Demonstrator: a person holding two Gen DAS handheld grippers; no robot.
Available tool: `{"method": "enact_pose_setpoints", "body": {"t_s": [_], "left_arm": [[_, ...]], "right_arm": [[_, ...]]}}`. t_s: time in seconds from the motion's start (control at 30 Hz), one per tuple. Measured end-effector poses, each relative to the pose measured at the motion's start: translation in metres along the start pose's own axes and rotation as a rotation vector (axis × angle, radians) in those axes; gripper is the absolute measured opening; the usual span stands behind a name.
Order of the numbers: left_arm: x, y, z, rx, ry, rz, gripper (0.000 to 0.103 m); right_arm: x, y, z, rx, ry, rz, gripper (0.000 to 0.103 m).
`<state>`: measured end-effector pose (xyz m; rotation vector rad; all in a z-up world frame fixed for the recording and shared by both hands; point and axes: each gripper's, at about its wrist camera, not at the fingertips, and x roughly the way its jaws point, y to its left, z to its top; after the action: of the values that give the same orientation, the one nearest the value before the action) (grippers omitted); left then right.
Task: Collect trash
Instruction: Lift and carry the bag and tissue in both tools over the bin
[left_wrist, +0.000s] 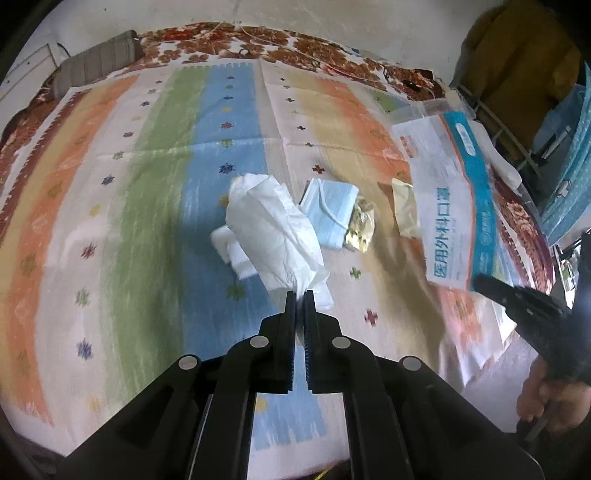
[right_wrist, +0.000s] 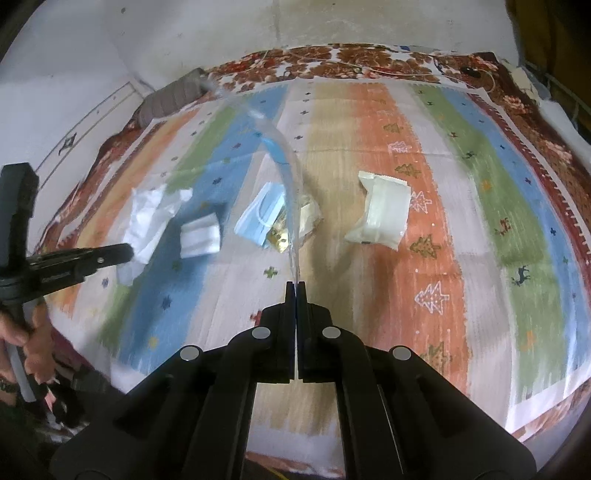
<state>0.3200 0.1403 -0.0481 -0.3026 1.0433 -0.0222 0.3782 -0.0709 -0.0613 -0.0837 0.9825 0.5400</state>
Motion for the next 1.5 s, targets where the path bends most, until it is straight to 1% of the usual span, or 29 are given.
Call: {"method": "enact_pose_setpoints", "body": {"t_s": [0.07,0.2,0.3,0.5,0.6,0.73,0.83,1.0,1.17,1.27,1.33,1.5], "left_arm": [[-0.015,-0.001,-0.009,-0.004,-0.018,-0.012,0.003],[-0.037,-0.006,-0.019,-0.001,-0.04,-0.042,0.003],[-0.047,-0.016,-0.027,0.043,-0.053,-0.039,0.003],[-0.055,-0.023,-0.037,0.017,-0.045,-0.025,0.003],[-0.065,-0.031,-0.043,0.015,-0.058,-0.037,0.003],[-0.082,-0.041,-0.052,0.008,-0.081,-0.067,0.003],[-0.093,-0.052,-0.059,0.053,-0.102,-0.08,0.003],[-0.103,-0.059,-0.072,0.054,-0.098,-0.093,0.003],[-0.114,-0.059,-0.086,0.022,-0.106,-0.116,0.003],[-0.121,-0.062,-0.097,0.019,-0.118,-0.132,0.003],[-0.12,-0.063,-0.104,0.018,-0.111,-0.126,0.003],[-0.125,-0.064,-0.116,0.005,-0.112,-0.137,0.003]], "right_arm": [[-0.003,0.007,-0.004,-0.029,0.019,-0.012,0.0],[-0.012,0.015,-0.012,-0.045,0.026,0.002,0.0],[-0.022,0.018,-0.017,-0.051,0.019,0.005,0.0],[-0.041,0.021,-0.028,-0.067,-0.002,0.007,0.0],[-0.053,0.021,-0.033,-0.055,-0.013,0.026,0.0],[-0.069,0.023,-0.041,-0.046,-0.027,0.001,0.0],[-0.076,0.028,-0.047,-0.067,-0.043,-0.014,0.0],[-0.095,0.032,-0.061,-0.07,-0.067,0.007,0.0],[-0.114,0.04,-0.078,-0.088,-0.093,0.026,0.0],[-0.122,0.043,-0.089,-0.085,-0.099,0.04,0.0],[-0.126,0.044,-0.097,-0.088,-0.098,0.047,0.0],[-0.133,0.046,-0.116,-0.1,-0.098,0.045,0.0]]}}
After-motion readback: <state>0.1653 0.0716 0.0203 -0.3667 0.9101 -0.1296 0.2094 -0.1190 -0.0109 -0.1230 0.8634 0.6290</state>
